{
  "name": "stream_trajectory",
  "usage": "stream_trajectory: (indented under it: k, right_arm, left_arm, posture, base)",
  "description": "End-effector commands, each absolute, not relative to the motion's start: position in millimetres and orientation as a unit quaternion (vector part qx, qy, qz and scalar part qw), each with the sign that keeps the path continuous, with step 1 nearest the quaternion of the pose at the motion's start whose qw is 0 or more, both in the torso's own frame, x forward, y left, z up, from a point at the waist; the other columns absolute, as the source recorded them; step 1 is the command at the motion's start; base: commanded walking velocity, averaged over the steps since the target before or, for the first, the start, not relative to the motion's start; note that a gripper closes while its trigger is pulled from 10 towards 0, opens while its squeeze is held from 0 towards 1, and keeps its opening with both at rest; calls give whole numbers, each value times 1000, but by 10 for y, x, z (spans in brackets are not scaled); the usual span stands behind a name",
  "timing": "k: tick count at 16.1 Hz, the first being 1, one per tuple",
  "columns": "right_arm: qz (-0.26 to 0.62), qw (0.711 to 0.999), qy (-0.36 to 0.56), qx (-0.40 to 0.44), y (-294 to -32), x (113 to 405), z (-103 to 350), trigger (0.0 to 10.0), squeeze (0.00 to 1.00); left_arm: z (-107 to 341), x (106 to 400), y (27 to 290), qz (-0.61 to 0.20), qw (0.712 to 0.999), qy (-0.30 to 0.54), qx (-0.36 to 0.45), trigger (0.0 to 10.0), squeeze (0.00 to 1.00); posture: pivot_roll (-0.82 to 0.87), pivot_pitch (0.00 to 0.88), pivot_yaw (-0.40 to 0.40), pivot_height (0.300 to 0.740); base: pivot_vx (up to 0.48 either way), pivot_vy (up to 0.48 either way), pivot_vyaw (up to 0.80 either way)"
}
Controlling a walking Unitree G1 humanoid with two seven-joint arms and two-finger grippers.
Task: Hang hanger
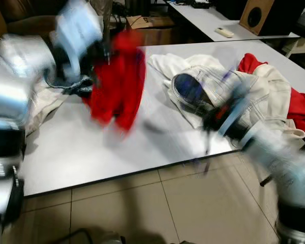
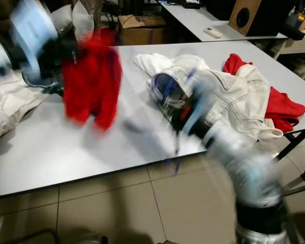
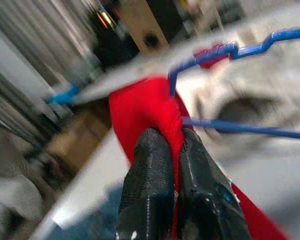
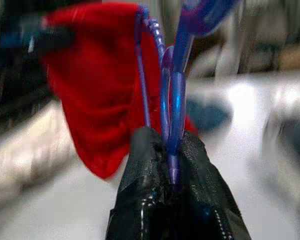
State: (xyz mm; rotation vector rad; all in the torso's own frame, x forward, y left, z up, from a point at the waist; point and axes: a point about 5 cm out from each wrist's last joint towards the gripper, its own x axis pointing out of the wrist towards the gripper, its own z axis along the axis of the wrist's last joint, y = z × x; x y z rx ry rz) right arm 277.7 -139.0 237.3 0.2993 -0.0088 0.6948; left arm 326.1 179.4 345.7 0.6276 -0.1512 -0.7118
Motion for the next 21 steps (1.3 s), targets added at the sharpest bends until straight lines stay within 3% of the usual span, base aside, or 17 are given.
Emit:
stream_trajectory:
  k: [1, 4, 7, 9, 11, 13, 14, 15, 16, 20, 21]
  right_arm:
    - [316, 938, -4, 141, -1510, 2754, 2355, 10000, 0]
    - [285, 951, 76, 97, -1594, 2695, 2003, 10000, 0]
    - [306, 937, 152, 70, -1531, 2544, 1777, 10000, 0]
    - [325, 938, 75, 88, -1478, 2572, 2011, 10000, 0]
    - [305, 945, -43, 114, -1537, 2651, 2431, 10000, 0]
    - [295, 941, -77, 145, -1589, 2667, 2579, 10000, 0]
    - [293, 946, -45, 131, -1606, 2665, 2455, 10000, 0]
    - [279, 955, 55, 82, -1606, 2633, 2077, 10000, 0]
    - [275, 954, 86, 78, -1599, 2603, 1946, 10000, 0]
    - [251, 953, 155, 71, -1662, 2527, 1706, 10000, 0]
    - [254, 958, 117, 62, -1673, 2555, 1804, 10000, 0]
  left_arm:
    - [3532, 3227, 1814, -335, 891, -82, 297, 0, 0]
    - [3478, 3233, 1799, -335, 894, -60, 292, 0, 0]
    - [3346, 3224, 1702, -364, 888, -32, 280, 0, 0]
    - [3302, 3223, 1625, -382, 882, -33, 274, 0, 0]
    - [3522, 3242, 1589, -372, 894, -87, 235, 0, 0]
    - [3797, 3207, 1605, -376, 895, -145, 190, 0, 0]
    - [3876, 3178, 1624, -388, 896, -148, 159, 0, 0]
    - [3676, 3195, 1642, -390, 894, -98, 196, 0, 0]
    - [3553, 3201, 1635, -392, 893, -76, 207, 0, 0]
    - [3410, 3142, 1608, -425, 885, -32, 188, 0, 0]
    - [3369, 3137, 1601, -435, 878, -27, 198, 0, 0]
  posture:
    - [33, 4, -32, 740]
    - [28, 5, -23, 740]
    - [23, 6, -18, 740]
    - [16, 3, -14, 740]
    - [10, 1, -10, 740]
    - [8, 1, -10, 740]
    - [13, 2, -12, 740]
    - [13, 2, -12, 740]
    - [13, 2, -12, 740]
    - [15, 10, -14, 740]
    - [14, 6, -10, 740]
  base:
    - [0, 0, 0]
    - [0, 0, 0]
    - [0, 0, 0]
    - [0, 0, 0]
    - [0, 0, 0]
    - [0, 0, 0]
    - [0, 0, 0]
    - [0, 0, 0]
    - [0, 0, 0]
    - [0, 0, 0]
    - [0, 0, 0]
